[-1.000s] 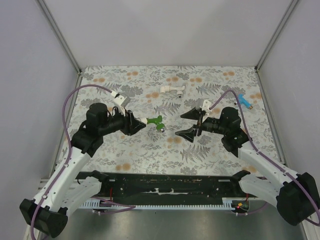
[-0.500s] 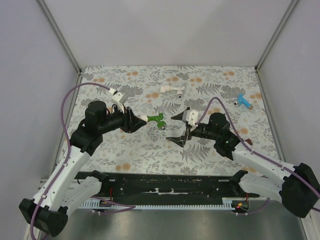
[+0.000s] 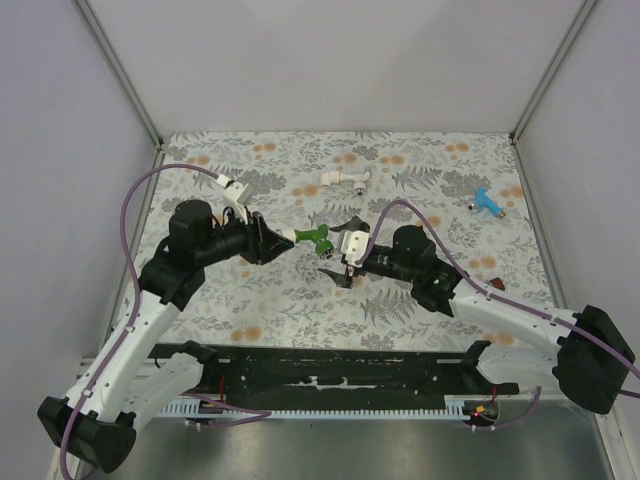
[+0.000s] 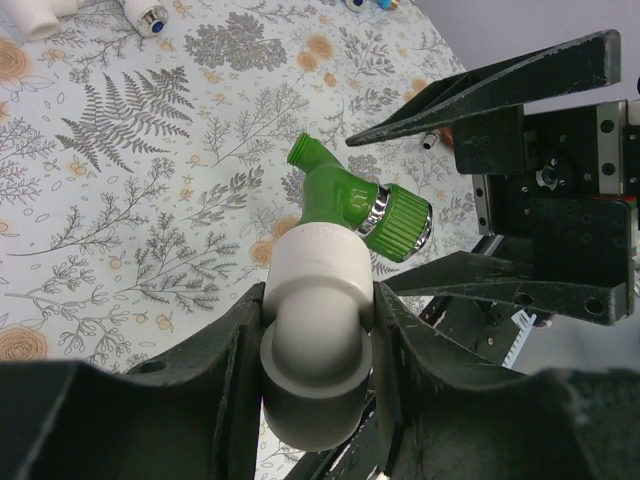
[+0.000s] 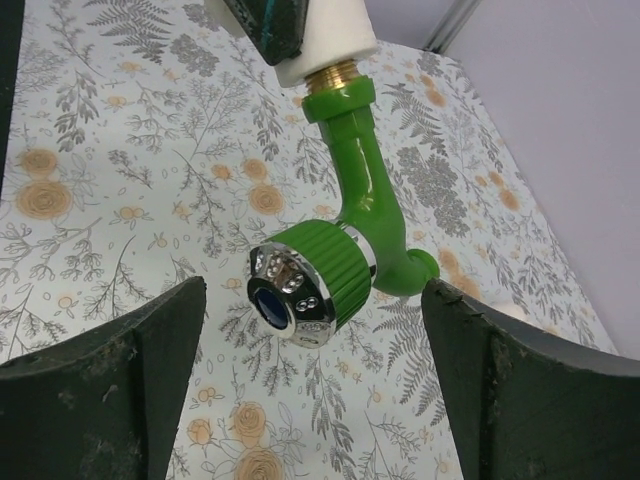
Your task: Install the water faucets
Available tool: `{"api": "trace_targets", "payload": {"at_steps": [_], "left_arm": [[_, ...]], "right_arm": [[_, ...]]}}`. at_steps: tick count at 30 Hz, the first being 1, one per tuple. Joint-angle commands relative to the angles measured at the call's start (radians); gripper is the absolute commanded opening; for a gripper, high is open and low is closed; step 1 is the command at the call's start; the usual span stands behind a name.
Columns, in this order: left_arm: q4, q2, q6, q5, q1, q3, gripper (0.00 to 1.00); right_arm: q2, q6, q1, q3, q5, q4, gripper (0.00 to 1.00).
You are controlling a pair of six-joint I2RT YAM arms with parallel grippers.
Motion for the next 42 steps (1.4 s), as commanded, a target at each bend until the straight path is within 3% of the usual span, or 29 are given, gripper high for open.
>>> {"api": "trace_targets", "payload": {"at_steps": [1, 6, 10, 15, 18, 20, 24, 26, 34, 42], "left_arm": [[0.055, -0.012, -0.042, 0.028, -0.004, 0.055, 0.02], [0.054, -0.017, -0.016, 0.041, -0.005, 0.046, 0.02], [0.038, -0.034, 0.093, 0.088, -0.005, 0.034, 0.02], [0.02, -0.077, 0.251, 0.154, -0.005, -0.011, 0.02], [-0.023, -0.089, 0.341, 0.194, -0.007, -0.015, 0.02], [-0.057, -0.092, 0.392, 0.218, -0.007, -0.009, 0.02], [-0.126, -0.078, 0.474, 0.266, -0.011, 0.009, 0.02], [-0.146, -0.061, 0.489, 0.31, -0.016, 0.017, 0.02], [-0.133, -0.026, 0.472, 0.427, -0.048, 0.024, 0.02], [-0.015, -0.032, 0.383, 0.505, -0.051, -0.014, 0.02]], "right_arm": [[0.028, -0.051, 0.014, 0.057, 0.048, 0.037, 0.93], [0.036, -0.04, 0.014, 0.082, 0.036, 0.024, 0.77], [0.026, -0.025, 0.011, 0.128, -0.008, -0.083, 0.61], [0.027, -0.004, -0.024, 0.218, -0.146, -0.305, 0.36], [0.025, 0.056, -0.081, 0.251, -0.281, -0.358, 0.16], [0.035, 0.085, -0.123, 0.289, -0.367, -0.434, 0.1], [0.096, 0.176, -0.216, 0.392, -0.556, -0.549, 0.1], [0.136, 0.203, -0.248, 0.447, -0.623, -0.612, 0.19], [0.222, 0.354, -0.304, 0.515, -0.519, -0.643, 0.35], [0.271, 0.516, -0.359, 0.548, -0.375, -0.638, 0.49]]}}
